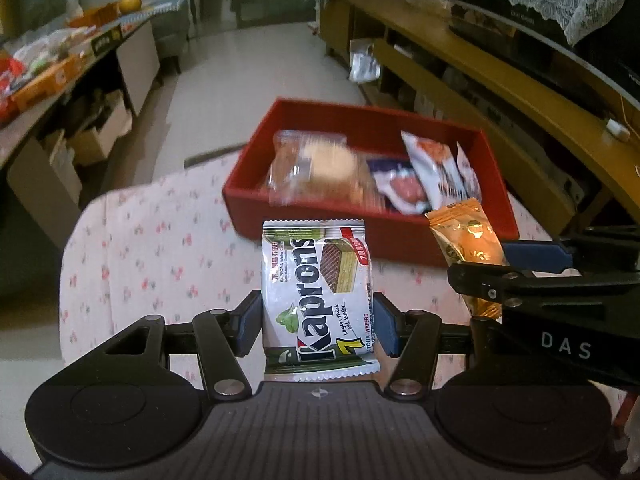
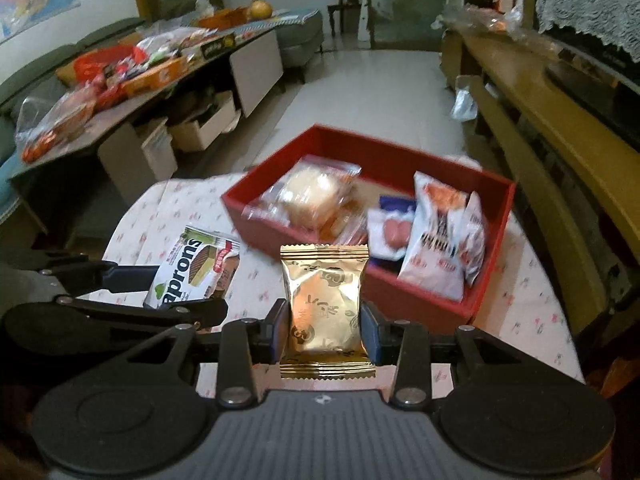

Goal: Organize snacks
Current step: 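Lift both held snacks and carry them over the red box, then lower the Kapro bar and gold packet into the red box, open both tools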

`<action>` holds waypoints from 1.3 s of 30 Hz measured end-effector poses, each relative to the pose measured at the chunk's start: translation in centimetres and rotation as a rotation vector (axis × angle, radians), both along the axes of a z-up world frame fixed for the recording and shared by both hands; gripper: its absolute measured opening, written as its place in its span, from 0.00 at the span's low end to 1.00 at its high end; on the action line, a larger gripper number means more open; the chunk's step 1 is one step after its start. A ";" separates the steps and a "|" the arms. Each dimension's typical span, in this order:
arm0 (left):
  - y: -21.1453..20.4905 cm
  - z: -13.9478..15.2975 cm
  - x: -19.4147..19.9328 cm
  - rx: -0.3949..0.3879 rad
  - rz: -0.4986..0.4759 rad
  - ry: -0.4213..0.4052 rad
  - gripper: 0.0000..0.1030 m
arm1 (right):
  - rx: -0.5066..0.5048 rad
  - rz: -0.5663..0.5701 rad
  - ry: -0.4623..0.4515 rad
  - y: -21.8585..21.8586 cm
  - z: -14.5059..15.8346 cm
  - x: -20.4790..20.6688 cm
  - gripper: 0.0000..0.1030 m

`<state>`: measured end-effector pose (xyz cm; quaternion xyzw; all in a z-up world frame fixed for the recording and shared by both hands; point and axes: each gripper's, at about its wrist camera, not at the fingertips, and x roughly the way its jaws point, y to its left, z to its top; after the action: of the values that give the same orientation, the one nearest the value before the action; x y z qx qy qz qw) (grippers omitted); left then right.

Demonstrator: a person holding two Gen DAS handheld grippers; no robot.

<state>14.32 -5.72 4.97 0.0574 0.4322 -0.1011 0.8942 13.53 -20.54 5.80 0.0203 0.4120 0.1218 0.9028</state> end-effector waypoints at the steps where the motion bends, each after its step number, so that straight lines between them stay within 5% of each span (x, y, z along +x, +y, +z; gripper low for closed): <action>1: -0.2 0.2 0.4 0.005 0.000 -0.011 0.62 | 0.000 -0.007 -0.008 -0.1 0.2 0.3 0.59; 18: -3.1 1.9 8.4 0.015 0.013 -0.105 0.61 | -0.031 -0.117 -0.112 -2.2 1.9 8.0 0.60; 39: -5.4 -1.6 13.0 0.073 0.011 -0.053 0.61 | -0.083 -0.163 -0.049 -3.6 -1.8 13.5 0.60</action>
<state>27.37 -11.15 3.33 0.0902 0.4119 -0.0790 0.9033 27.03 -24.18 4.04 0.0135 0.3915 0.0312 0.9196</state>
